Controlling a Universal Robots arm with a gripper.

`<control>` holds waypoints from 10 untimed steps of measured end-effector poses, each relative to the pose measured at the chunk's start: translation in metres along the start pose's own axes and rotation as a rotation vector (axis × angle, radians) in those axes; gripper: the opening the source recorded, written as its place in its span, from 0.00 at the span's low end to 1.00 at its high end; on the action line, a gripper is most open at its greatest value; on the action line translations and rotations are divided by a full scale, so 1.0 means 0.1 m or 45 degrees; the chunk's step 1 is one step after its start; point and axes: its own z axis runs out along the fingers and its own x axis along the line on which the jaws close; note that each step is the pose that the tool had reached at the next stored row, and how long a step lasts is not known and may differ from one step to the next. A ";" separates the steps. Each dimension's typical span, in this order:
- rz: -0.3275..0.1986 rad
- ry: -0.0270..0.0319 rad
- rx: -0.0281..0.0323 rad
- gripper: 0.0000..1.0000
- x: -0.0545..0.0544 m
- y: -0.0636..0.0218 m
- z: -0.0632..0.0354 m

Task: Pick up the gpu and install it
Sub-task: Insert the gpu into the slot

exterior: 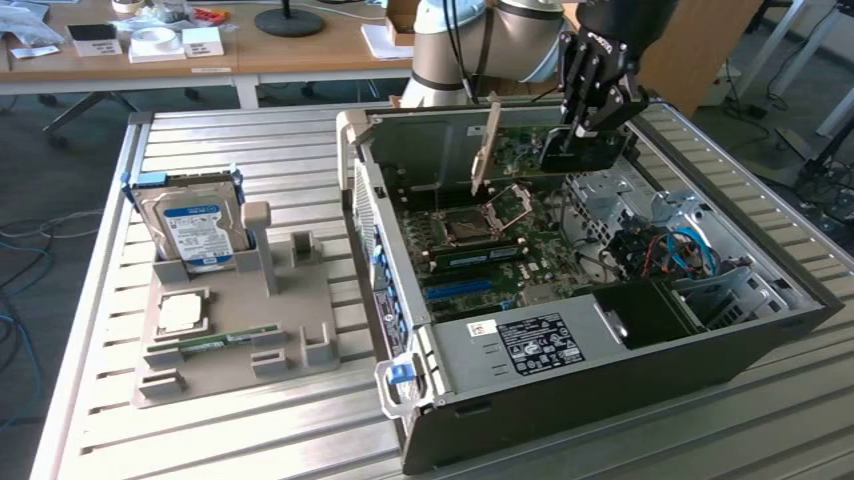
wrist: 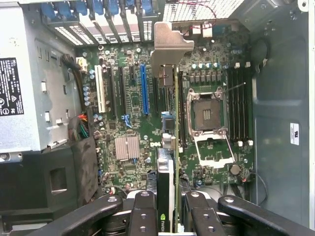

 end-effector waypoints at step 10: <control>0.000 0.0025 -0.0097 0.27 0.00 -0.003 0.019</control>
